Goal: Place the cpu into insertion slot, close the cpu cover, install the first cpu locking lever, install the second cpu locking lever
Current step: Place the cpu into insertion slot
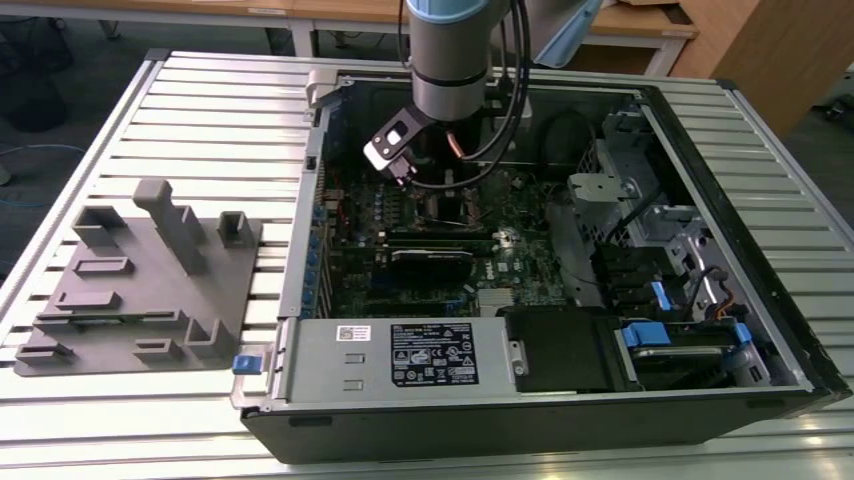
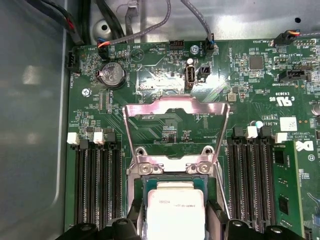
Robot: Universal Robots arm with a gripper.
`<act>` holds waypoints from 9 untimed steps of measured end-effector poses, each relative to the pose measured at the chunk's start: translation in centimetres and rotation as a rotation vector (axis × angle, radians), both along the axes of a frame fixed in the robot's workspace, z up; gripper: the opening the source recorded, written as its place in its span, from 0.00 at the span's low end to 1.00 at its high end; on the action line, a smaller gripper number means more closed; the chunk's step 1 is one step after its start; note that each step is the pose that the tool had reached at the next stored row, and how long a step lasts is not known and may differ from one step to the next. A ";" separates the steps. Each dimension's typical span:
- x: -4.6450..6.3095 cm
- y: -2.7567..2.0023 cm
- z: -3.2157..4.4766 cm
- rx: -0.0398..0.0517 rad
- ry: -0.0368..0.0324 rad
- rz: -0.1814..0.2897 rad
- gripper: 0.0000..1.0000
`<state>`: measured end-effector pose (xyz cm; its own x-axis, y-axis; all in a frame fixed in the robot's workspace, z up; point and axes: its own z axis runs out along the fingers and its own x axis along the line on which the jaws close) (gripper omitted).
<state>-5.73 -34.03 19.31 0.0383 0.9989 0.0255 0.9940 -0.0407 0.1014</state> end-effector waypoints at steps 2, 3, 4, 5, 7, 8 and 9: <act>0.0 0.00 0.36 -0.0002 0.0001 0.000 0.61; 0.0 0.00 0.54 -0.0002 0.0001 0.000 0.61; 0.0 0.00 0.70 -0.0001 0.0001 0.000 0.61; 0.0 0.00 0.85 -0.0001 0.0000 0.000 0.61; 0.0 0.00 0.89 0.0001 -0.0001 0.000 0.61; 0.0 0.00 0.90 0.0002 -0.0001 0.000 0.61; 0.0 0.00 0.92 -0.0001 0.0001 0.000 0.61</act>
<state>-5.73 -34.03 20.23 0.0382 0.9989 0.0254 0.9940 -0.0406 0.1014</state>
